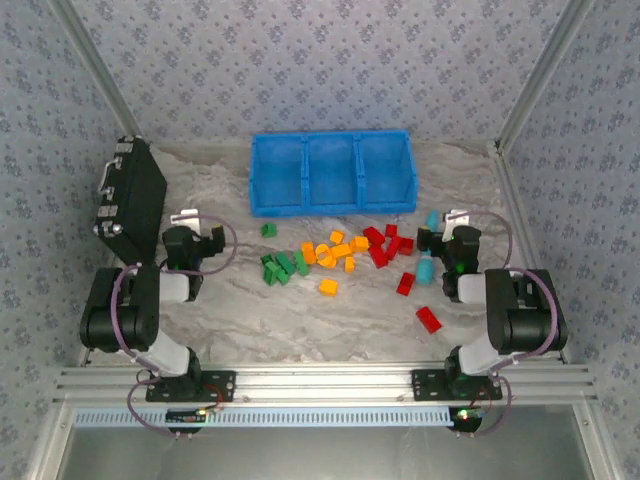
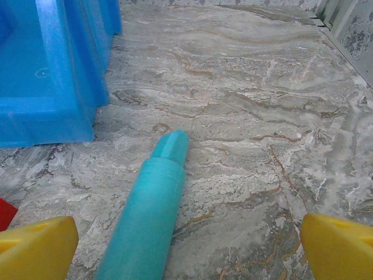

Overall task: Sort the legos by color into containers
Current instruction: Pick up the lego from the bottom-right of the table.

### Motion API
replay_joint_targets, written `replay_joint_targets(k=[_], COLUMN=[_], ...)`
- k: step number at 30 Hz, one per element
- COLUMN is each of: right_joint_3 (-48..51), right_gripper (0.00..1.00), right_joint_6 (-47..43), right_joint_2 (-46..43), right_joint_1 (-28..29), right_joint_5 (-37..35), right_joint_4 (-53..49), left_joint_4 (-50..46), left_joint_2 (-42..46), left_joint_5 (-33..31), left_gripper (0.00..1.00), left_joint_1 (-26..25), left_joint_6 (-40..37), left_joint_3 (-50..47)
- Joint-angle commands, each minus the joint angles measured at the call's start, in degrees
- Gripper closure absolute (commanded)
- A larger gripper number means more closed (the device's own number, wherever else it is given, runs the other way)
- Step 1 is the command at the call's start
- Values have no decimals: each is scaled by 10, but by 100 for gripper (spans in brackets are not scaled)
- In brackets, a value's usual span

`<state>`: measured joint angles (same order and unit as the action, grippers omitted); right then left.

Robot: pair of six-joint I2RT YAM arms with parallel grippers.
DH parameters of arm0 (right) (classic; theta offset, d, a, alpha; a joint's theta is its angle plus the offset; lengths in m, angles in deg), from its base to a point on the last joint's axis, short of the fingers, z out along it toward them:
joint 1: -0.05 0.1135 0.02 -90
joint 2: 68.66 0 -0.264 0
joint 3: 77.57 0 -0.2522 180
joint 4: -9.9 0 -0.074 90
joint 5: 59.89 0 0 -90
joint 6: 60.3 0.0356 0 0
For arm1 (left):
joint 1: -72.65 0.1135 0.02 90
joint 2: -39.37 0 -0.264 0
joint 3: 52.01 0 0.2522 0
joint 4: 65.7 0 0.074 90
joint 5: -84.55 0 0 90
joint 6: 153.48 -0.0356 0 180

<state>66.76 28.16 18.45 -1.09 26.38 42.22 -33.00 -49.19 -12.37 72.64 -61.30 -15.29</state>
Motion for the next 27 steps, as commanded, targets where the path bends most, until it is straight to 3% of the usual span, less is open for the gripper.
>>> replay_joint_targets(k=[1,27], right_joint_3=[-6,-6], right_gripper=[0,0], right_joint_6=[1,3], right_joint_2=[1,1], right_joint_1=[-3,-6], right_joint_5=[3,10], right_joint_4=[3,1], left_joint_4=[9,9], left_joint_2=[6,6], left_joint_5=[-6,-6], left_gripper=[0,0], left_joint_1=[-1,-1], left_joint_6=[-1,-1], left_joint_3=[3,4])
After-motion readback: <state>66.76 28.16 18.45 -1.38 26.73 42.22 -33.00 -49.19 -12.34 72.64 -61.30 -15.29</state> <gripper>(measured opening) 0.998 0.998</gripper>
